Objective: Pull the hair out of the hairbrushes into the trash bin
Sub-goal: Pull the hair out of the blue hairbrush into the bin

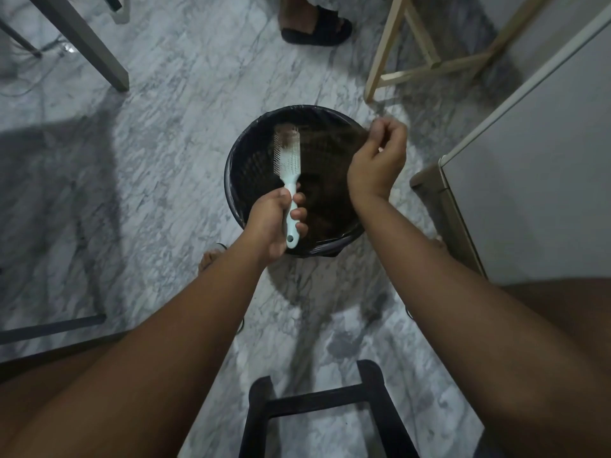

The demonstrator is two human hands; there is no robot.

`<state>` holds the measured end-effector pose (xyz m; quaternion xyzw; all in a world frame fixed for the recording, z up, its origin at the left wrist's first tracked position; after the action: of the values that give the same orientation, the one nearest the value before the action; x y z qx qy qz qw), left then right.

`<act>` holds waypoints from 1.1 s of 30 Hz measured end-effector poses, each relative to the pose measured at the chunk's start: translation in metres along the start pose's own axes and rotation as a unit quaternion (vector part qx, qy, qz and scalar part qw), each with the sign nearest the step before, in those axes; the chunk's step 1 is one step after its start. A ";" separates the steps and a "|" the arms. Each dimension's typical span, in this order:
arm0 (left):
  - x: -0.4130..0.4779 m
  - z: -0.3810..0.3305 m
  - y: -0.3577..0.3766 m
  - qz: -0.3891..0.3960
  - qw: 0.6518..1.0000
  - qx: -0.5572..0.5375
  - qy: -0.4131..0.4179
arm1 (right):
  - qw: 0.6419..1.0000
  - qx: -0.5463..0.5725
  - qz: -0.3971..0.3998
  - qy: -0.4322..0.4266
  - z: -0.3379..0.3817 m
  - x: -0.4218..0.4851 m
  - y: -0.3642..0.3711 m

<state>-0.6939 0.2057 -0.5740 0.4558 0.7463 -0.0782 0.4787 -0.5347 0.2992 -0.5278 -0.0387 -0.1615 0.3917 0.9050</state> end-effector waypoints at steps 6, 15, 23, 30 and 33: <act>-0.002 -0.005 -0.007 0.036 0.998 0.048 0.029 | 0.929 -0.171 0.313 0.095 -0.029 -0.018 0.018; -0.007 0.002 -0.006 0.062 0.995 0.072 0.019 | 0.928 -0.128 0.347 -0.044 0.001 -0.027 0.033; 0.000 0.008 -0.015 -0.022 0.993 0.115 0.032 | 0.959 -0.033 0.225 -0.170 0.037 -0.014 0.021; 0.003 0.010 -0.034 -0.067 0.992 0.093 0.046 | 0.973 0.094 0.115 -0.179 0.065 0.007 0.013; 0.002 0.007 -0.032 -0.051 0.993 0.086 0.056 | 0.975 -0.017 0.184 -0.123 0.032 0.002 0.018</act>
<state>-0.7134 0.1848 -0.5897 0.4601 0.7850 -0.1408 0.3901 -0.5560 0.3113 -0.5000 -0.0349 -0.2681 0.5504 0.7899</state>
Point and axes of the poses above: each hand's wrist, its own x-axis towards the middle knuckle, its own y-axis out of the palm, z = x × y, the point moved 5 cm from there along x, towards the middle knuckle, and after that the axes turned 13 degrees about -z, right-handed, at the moved point
